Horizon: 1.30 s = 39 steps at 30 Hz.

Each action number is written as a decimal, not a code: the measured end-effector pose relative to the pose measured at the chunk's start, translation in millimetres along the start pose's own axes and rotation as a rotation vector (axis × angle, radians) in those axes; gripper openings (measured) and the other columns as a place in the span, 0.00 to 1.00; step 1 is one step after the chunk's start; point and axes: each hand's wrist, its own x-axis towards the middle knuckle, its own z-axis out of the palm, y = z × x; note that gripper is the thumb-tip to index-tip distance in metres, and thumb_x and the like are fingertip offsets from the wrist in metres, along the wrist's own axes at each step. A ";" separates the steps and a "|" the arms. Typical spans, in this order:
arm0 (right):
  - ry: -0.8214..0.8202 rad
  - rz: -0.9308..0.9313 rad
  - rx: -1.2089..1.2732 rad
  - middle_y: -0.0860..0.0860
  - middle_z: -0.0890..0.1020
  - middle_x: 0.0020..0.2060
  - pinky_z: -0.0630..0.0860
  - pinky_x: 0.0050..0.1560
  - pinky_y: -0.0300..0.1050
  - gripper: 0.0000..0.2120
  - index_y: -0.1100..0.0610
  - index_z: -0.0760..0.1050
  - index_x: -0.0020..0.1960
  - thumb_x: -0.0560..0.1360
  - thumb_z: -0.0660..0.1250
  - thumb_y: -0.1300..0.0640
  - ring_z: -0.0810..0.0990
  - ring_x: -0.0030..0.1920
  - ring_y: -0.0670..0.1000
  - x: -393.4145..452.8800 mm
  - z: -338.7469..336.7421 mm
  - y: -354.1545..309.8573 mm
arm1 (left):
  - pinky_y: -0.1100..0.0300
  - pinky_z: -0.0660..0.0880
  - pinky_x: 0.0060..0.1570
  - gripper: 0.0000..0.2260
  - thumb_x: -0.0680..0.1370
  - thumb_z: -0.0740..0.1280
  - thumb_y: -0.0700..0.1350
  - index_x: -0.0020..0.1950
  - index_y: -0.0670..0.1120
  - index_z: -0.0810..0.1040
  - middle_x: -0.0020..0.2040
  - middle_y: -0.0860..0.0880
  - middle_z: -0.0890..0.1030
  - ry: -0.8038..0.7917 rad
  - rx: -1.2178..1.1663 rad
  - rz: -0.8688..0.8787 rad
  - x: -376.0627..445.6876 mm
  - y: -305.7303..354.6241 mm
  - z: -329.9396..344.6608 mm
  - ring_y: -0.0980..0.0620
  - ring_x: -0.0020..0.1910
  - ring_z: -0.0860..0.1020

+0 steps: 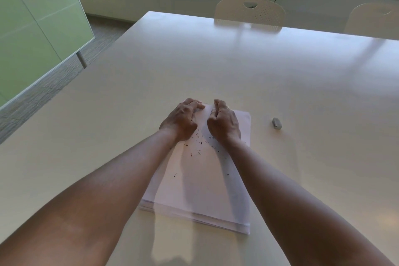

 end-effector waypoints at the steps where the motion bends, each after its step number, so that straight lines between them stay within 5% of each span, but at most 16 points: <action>1: -0.002 0.004 -0.016 0.55 0.74 0.69 0.66 0.66 0.47 0.22 0.54 0.65 0.74 0.80 0.53 0.57 0.69 0.70 0.55 0.3 0.2 -0.1 | 0.54 0.68 0.72 0.23 0.79 0.55 0.35 0.71 0.48 0.77 0.73 0.54 0.72 -0.002 -0.003 0.002 1.0 -1.0 0.1 0.51 0.71 0.71; 10: 0.023 0.014 -0.021 0.55 0.77 0.66 0.69 0.64 0.46 0.25 0.54 0.69 0.72 0.76 0.54 0.62 0.73 0.67 0.56 -2.4 -2.0 -3.5 | 0.67 0.58 0.72 0.21 0.81 0.58 0.34 0.72 0.44 0.77 0.72 0.49 0.72 -0.134 -0.063 -0.006 14.8 -10.3 -6.8 0.50 0.74 0.69; 17: 0.273 0.035 -0.041 0.56 0.83 0.57 0.74 0.59 0.46 0.18 0.57 0.77 0.63 0.76 0.57 0.62 0.79 0.60 0.57 -19.3 3.3 -12.8 | 0.55 0.56 0.79 0.27 0.79 0.57 0.36 0.79 0.46 0.68 0.74 0.49 0.66 -0.229 0.037 0.000 15.4 -5.2 -8.8 0.46 0.77 0.63; 23: 0.141 0.103 -0.183 0.57 0.71 0.73 0.60 0.75 0.47 0.17 0.61 0.79 0.59 0.77 0.56 0.60 0.63 0.76 0.54 -23.8 16.9 -12.0 | 0.55 0.61 0.77 0.27 0.79 0.59 0.40 0.79 0.46 0.66 0.74 0.49 0.66 -0.349 0.262 0.095 27.0 3.9 -25.7 0.49 0.77 0.63; 27: 0.120 0.081 -0.190 0.55 0.70 0.73 0.56 0.76 0.44 0.15 0.59 0.80 0.58 0.78 0.57 0.59 0.63 0.76 0.52 -24.6 10.8 -11.6 | 0.53 0.71 0.68 0.19 0.81 0.63 0.46 0.72 0.51 0.75 0.70 0.51 0.74 -0.351 0.409 0.184 50.5 17.3 -43.5 0.50 0.71 0.73; 33: 0.113 0.066 -0.221 0.53 0.69 0.75 0.53 0.77 0.42 0.15 0.58 0.79 0.60 0.80 0.57 0.57 0.61 0.77 0.51 -27.0 9.6 -9.5 | 0.63 0.71 0.58 0.11 0.81 0.70 0.48 0.62 0.52 0.84 0.60 0.50 0.84 -0.375 0.237 0.272 85.5 48.2 -55.3 0.53 0.60 0.79; 39: 0.093 0.068 -0.274 0.55 0.68 0.75 0.53 0.77 0.45 0.17 0.60 0.75 0.67 0.81 0.57 0.57 0.62 0.77 0.52 -26.8 9.3 -15.1 | 0.57 0.69 0.67 0.15 0.80 0.72 0.52 0.66 0.55 0.82 0.68 0.52 0.80 -0.496 0.233 0.321 111.3 80.6 -27.3 0.52 0.69 0.75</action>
